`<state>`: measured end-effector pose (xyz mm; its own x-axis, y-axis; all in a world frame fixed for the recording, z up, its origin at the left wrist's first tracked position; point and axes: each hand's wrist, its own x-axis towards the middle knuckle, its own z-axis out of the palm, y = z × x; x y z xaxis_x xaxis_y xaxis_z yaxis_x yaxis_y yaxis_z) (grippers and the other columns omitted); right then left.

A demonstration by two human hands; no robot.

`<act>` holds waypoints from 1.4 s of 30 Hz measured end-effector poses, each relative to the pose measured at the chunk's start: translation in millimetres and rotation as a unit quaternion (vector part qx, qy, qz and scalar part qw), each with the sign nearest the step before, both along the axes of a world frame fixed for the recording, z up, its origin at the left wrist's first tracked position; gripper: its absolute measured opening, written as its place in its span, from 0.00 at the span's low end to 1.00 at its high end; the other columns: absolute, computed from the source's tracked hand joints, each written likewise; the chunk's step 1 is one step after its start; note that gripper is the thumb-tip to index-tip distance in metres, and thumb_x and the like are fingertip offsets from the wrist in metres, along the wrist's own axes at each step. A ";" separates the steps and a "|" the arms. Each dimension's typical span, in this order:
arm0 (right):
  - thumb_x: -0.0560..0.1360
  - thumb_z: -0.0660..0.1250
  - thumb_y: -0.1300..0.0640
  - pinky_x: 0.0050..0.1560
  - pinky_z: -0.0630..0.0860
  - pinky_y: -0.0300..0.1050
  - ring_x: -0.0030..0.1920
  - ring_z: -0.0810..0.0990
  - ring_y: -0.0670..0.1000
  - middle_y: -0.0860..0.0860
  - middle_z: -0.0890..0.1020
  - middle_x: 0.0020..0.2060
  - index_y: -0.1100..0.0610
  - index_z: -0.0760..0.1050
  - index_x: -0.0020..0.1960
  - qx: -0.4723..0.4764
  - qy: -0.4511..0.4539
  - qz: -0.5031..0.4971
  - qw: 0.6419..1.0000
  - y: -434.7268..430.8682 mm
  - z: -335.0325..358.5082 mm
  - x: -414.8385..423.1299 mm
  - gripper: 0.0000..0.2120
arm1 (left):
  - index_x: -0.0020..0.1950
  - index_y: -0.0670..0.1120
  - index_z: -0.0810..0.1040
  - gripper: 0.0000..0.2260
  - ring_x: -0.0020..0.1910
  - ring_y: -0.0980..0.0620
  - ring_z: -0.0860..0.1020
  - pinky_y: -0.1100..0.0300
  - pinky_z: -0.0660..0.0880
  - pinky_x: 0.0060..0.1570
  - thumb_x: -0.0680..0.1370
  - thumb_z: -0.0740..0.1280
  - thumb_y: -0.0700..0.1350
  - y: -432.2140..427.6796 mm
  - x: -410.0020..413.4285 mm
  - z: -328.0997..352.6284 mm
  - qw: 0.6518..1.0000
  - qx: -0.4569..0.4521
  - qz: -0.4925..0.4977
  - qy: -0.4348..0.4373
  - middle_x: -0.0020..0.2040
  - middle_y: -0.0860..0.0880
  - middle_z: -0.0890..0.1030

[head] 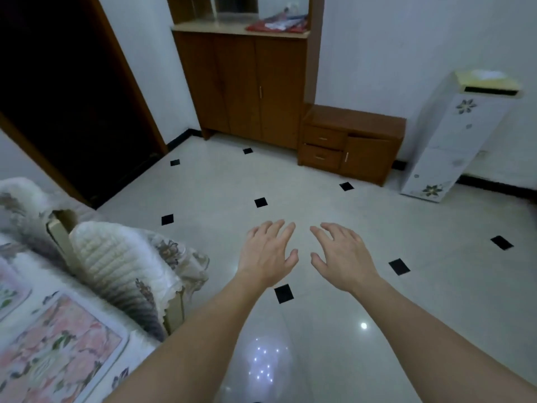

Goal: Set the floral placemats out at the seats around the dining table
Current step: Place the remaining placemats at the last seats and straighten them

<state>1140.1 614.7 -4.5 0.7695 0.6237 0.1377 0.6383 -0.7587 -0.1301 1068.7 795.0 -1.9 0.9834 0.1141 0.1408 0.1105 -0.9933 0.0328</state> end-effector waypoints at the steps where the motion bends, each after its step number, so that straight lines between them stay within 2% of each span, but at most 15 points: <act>1: 0.74 0.62 0.44 0.67 0.69 0.56 0.67 0.72 0.54 0.54 0.75 0.66 0.52 0.70 0.70 0.001 0.001 0.010 1.000 10.5 -2.2 13.6 0.27 | 0.75 0.52 0.63 0.27 0.70 0.46 0.68 0.49 0.64 0.68 0.78 0.56 0.60 9.6 10.7 0.1 1.000 0.000 0.009 -0.002 0.73 0.49 0.70; 11: 0.75 0.62 0.43 0.70 0.65 0.54 0.69 0.70 0.54 0.54 0.73 0.69 0.51 0.67 0.73 -0.032 0.010 0.085 0.996 140.5 -30.7 146.4 0.27 | 0.74 0.51 0.65 0.27 0.69 0.46 0.69 0.49 0.66 0.67 0.77 0.55 0.61 129.1 119.7 -28.4 0.997 -0.014 0.080 0.007 0.71 0.48 0.72; 19: 0.75 0.62 0.43 0.68 0.68 0.54 0.67 0.72 0.54 0.53 0.75 0.66 0.50 0.69 0.71 -0.057 0.003 0.119 0.991 286.1 -33.5 275.0 0.26 | 0.72 0.51 0.68 0.28 0.66 0.45 0.73 0.49 0.69 0.65 0.76 0.53 0.61 264.0 241.8 -41.8 0.992 -0.044 0.120 -0.015 0.69 0.48 0.75; 22: 0.76 0.61 0.43 0.68 0.66 0.51 0.68 0.71 0.53 0.51 0.74 0.68 0.48 0.67 0.72 -0.058 -0.010 0.126 0.990 342.8 -24.9 314.6 0.26 | 0.73 0.51 0.66 0.27 0.69 0.45 0.70 0.49 0.67 0.67 0.78 0.54 0.60 315.3 275.9 -37.9 0.991 -0.040 0.129 -0.007 0.71 0.48 0.72; 33: 0.77 0.59 0.42 0.69 0.66 0.52 0.69 0.70 0.53 0.52 0.73 0.69 0.49 0.66 0.73 -0.061 0.015 0.190 0.980 497.7 -35.0 408.9 0.27 | 0.75 0.51 0.64 0.27 0.70 0.46 0.69 0.49 0.65 0.69 0.78 0.54 0.60 462.6 342.8 -41.6 0.977 -0.045 0.209 0.020 0.72 0.48 0.71; 42: 0.77 0.60 0.43 0.70 0.64 0.52 0.70 0.69 0.53 0.52 0.72 0.70 0.50 0.66 0.74 -0.047 0.029 0.289 0.956 675.9 -45.4 493.2 0.27 | 0.76 0.51 0.60 0.27 0.71 0.46 0.66 0.49 0.63 0.71 0.79 0.53 0.60 606.4 399.4 -42.2 0.952 -0.033 0.304 0.025 0.74 0.48 0.69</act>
